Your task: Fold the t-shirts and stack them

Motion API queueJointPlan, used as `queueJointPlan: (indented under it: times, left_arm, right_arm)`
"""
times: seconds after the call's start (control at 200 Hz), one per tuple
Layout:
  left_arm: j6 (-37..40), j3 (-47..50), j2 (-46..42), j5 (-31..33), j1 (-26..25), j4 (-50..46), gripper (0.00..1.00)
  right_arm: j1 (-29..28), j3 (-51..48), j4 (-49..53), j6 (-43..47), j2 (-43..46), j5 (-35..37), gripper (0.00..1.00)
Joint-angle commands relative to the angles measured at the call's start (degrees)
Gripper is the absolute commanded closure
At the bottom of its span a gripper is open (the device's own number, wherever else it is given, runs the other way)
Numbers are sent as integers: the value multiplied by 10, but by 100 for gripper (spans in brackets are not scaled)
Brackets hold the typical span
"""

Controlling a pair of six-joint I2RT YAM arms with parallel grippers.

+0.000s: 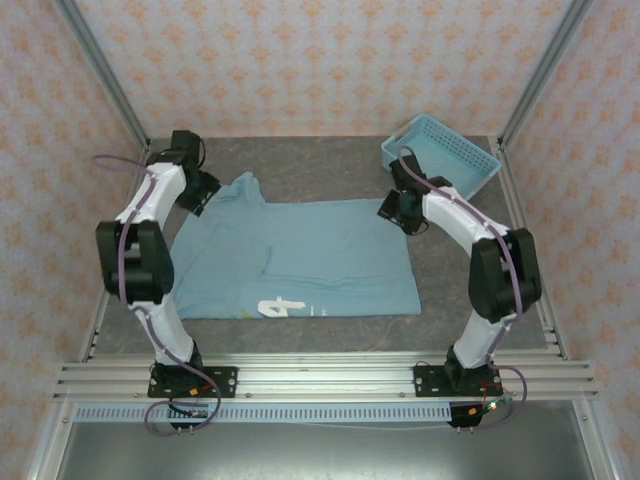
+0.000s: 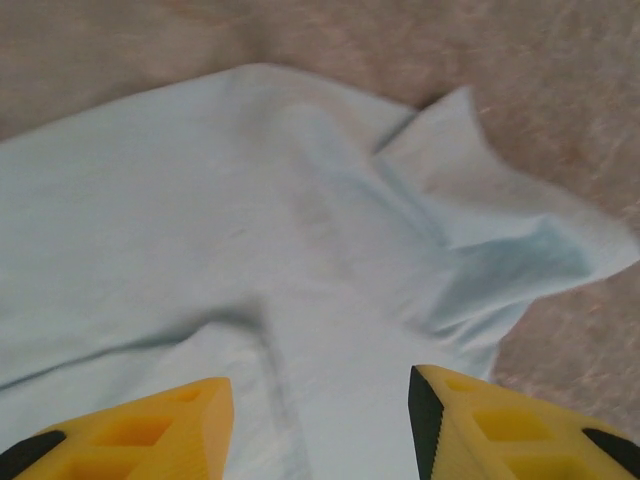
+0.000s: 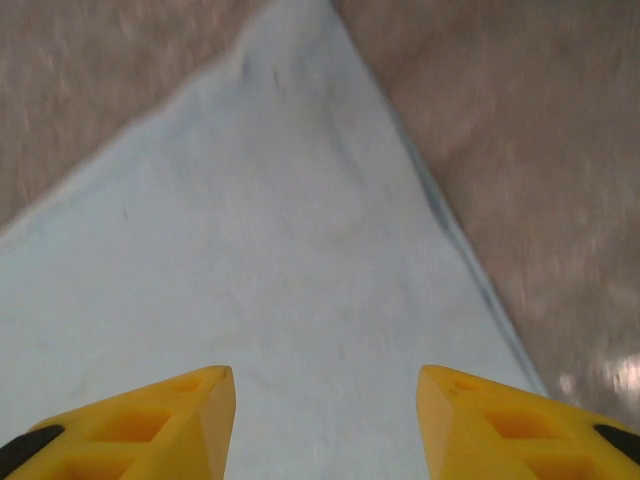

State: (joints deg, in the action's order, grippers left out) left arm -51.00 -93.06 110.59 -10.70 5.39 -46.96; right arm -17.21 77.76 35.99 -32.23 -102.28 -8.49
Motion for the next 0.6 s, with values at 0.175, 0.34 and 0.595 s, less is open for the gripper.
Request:
queueJointPlan:
  times: [0.175,0.34,0.595]
  left_arm:
    - [-10,-82,82,-30,-9,7,53]
    - [9,-56,62,-19,-7,7,53]
    - [40,-89,85,-26,19,-11,51]
  right_arm:
    - [51,184,0,43,-168,71,50]
    - [79,299,61,43,-248,124,52]
    - [104,344,50,87,-260,54,51]
